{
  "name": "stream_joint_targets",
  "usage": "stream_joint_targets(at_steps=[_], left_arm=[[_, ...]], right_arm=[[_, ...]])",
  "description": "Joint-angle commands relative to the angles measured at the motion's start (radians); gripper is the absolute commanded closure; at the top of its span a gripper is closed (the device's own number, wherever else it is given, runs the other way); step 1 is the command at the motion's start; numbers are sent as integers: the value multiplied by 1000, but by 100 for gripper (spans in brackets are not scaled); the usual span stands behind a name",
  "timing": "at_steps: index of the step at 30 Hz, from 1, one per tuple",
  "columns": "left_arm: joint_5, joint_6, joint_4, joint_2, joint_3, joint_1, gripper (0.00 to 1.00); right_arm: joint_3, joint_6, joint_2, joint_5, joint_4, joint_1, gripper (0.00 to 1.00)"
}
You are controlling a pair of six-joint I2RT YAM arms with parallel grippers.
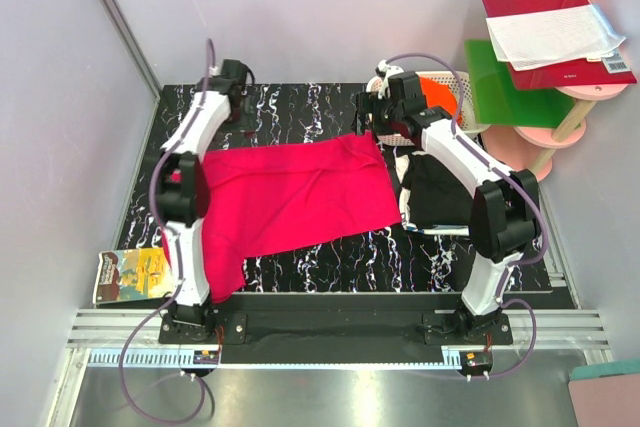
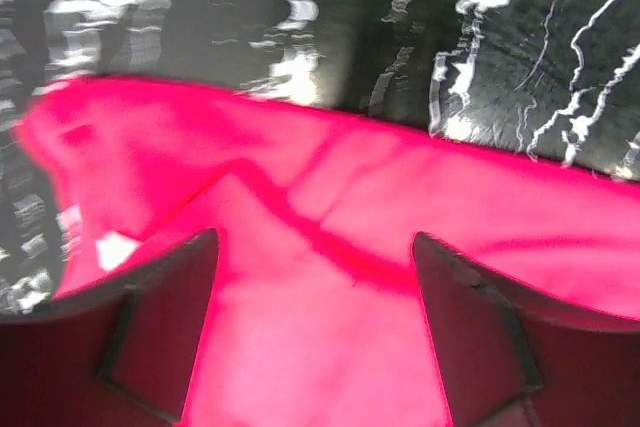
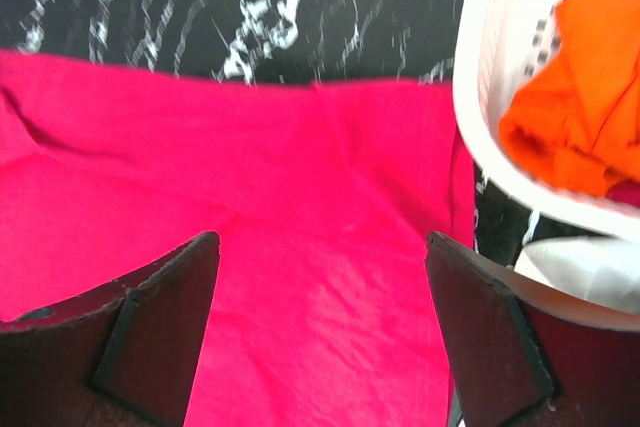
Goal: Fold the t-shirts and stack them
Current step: Fold the flattened tshirt in 1/3 of the way
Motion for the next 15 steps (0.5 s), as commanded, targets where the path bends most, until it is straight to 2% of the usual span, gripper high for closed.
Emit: stream_joint_targets(at_steps=[1,2,3,4,6,7,8,12,15], left_arm=[[-93,3,46,-220,-130,38,30],[-116,-8,41,-237,-185,46,58],[-122,-10,35,-237,-211,49,96],[-125,-17,25,-230,-235,56,100],[-110,-28,-4,-178,-242,76,100],[-104,-30,-15,-153,-231,81,100],[-91,-33,-28,-95,-219,89,100],[-53,-36,-87,38,-150,90,100],[-21,-42,-97,103,-113,89,100]], right_arm=[[-27,8,-36,-34,45,-1,14],[-33,6,-37,-37,47,-1,18],[-38,6,-39,-54,48,-1,22],[-41,6,-39,-58,51,-1,30],[-46,6,-42,-69,51,-1,63],[-46,9,-42,-71,51,-1,87],[-47,11,-43,-71,51,-1,94],[-56,11,-54,-58,51,-1,95],[-58,3,-63,-45,50,-1,84]])
